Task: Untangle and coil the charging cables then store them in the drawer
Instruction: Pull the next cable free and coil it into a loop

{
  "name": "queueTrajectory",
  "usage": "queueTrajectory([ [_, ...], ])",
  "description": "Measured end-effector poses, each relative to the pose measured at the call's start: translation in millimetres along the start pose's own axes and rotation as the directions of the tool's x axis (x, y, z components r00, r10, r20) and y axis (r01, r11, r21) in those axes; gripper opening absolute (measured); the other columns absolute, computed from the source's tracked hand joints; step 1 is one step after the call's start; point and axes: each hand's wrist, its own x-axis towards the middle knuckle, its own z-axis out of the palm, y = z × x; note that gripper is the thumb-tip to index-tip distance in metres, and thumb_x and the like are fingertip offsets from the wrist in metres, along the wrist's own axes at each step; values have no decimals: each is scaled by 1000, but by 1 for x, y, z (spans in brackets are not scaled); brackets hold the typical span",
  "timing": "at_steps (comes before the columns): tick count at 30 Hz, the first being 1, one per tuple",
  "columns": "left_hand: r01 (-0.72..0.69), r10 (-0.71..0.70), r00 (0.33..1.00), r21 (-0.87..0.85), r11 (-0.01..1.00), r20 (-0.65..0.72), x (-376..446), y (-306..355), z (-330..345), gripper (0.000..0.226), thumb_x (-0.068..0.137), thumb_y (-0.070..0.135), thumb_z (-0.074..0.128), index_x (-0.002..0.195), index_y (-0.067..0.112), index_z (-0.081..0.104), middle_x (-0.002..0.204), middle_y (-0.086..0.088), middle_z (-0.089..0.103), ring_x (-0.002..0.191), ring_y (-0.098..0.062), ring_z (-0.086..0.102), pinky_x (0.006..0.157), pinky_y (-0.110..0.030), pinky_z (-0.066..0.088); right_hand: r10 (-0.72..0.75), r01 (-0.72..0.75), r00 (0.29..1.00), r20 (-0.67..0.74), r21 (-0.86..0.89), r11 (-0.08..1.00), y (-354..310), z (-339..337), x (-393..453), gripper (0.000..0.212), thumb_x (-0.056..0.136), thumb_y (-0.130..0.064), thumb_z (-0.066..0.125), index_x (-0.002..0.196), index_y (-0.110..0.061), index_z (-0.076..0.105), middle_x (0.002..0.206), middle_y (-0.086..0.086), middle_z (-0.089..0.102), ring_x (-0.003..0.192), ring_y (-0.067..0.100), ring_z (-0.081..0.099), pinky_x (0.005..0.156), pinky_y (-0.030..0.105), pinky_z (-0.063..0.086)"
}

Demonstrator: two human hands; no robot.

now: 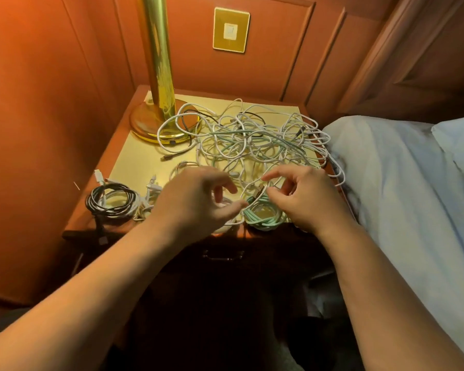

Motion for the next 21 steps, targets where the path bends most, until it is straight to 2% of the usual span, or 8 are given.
queueTrajectory([
  [4,-1,0,1000,-45,999,-29,2,-2,4,22,86,48,77,89,26,76,70,13,62,66,-5,59,58,-29,51,45,-48,998,42,81,996,-1,7,18,11,94,-40,74,104,-41,78,73,-7,71,65,8,65,66,34,57],
  [8,49,-54,997,-104,993,-48,4,-11,-3,15,87,44,75,87,29,75,71,13,64,63,-3,57,56,-25,46,142,-150,989,48,373,916,0,8,35,9,97,-36,73,104,-31,75,79,-5,79,65,15,70,77,49,64],
  [10,72,-81,994,-124,990,-69,7,-15,-7,14,87,43,76,88,29,75,71,13,65,61,-4,57,56,-24,45,175,-163,984,13,447,879,1,11,44,6,97,-34,73,100,-28,74,82,-4,79,63,17,70,78,52,64],
  [14,113,-122,988,-94,989,-96,26,-19,-13,26,85,46,77,105,31,69,75,12,66,60,-2,58,58,-29,51,176,-114,981,-80,498,859,0,16,63,9,96,-39,73,96,-29,74,80,-4,78,64,15,69,69,43,61],
  [16,124,-127,988,-42,991,-90,43,-19,-15,36,86,47,76,116,30,65,79,11,66,62,-1,56,59,-28,47,173,-61,973,-153,553,831,-3,19,74,10,95,-39,74,93,-30,75,75,-3,74,64,13,64,61,36,55],
  [19,167,-169,983,-32,985,-65,67,-20,-13,56,86,49,77,134,27,59,86,10,67,78,-7,61,68,-29,47,162,43,961,-225,697,716,-8,23,94,9,93,-36,76,89,-28,75,66,-6,64,58,11,53,55,29,42],
  [21,186,-189,981,-52,981,-52,79,-22,-8,65,84,52,78,140,26,57,87,11,68,87,-8,64,76,-28,48,126,85,966,-224,740,667,-11,24,107,6,95,-27,76,91,-23,75,64,-13,63,55,3,52,53,20,41],
])
